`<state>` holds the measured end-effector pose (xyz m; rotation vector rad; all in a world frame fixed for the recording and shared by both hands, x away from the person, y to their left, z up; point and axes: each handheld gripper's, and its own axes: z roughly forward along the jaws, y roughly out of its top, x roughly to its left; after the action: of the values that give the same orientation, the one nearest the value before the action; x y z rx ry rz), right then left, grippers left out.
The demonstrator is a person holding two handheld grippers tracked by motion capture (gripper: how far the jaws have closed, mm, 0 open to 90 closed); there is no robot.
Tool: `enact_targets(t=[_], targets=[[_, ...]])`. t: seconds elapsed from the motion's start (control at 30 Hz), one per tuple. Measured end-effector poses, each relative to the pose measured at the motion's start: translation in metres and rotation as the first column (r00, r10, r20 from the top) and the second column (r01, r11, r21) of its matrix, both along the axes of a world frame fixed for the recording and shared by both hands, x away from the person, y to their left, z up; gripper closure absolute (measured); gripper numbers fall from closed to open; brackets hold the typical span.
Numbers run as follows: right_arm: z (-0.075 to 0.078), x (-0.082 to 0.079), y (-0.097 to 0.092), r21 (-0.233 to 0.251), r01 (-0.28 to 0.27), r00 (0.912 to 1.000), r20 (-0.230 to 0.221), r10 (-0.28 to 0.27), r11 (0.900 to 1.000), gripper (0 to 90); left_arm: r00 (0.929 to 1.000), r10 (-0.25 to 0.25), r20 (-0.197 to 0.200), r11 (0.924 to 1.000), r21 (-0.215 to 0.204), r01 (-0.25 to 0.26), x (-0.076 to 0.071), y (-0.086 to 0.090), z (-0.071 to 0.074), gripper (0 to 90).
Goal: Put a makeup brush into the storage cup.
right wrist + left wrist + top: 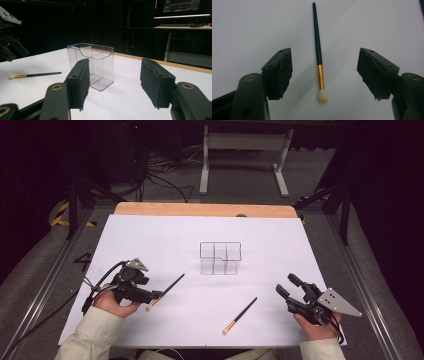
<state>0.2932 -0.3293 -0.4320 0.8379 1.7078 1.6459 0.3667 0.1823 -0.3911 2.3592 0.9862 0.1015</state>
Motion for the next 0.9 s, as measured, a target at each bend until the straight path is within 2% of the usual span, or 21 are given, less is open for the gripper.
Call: enact_targets(t=[0.17,0.33,0.47,0.57,0.83,0.9], targets=[[0.000,0.000,0.000,0.002,0.001,1.0000,-0.002,-0.001,1.0000,40.8,0.9998,0.004,-0.021,0.9989,0.048,-0.003,0.004,-0.004,-0.002,35.9],[-0.001,0.000,0.000,0.003,-0.002,1.0000,-0.009,0.002,1.0000,40.7,0.9994,-0.001,-0.036,0.9978,0.066,0.004,0.006,-0.006,-0.008,44.3],[-0.001,0.000,0.000,0.008,-0.004,0.9999,-0.012,0.004,1.0000,40.6,0.9973,0.010,-0.073,0.9969,0.078,-0.004,0.008,-0.009,-0.016,46.6],[-0.001,0.001,0.000,0.008,-0.004,0.9999,-0.013,0.004,1.0000,40.4,0.9971,0.005,-0.075,0.9951,0.099,0.002,0.011,-0.011,-0.021,47.9],[-0.001,0.003,0.002,0.009,-0.011,0.9997,-0.022,0.011,0.9999,40.3,0.9931,0.005,-0.118,0.9897,0.143,0.012,0.012,-0.014,-0.031,51.7],[-0.001,0.003,0.002,0.009,-0.012,0.9996,-0.023,0.012,0.9999,40.3,0.9937,-0.003,-0.112,0.9880,0.153,0.020,0.012,-0.016,-0.034,51.5]])
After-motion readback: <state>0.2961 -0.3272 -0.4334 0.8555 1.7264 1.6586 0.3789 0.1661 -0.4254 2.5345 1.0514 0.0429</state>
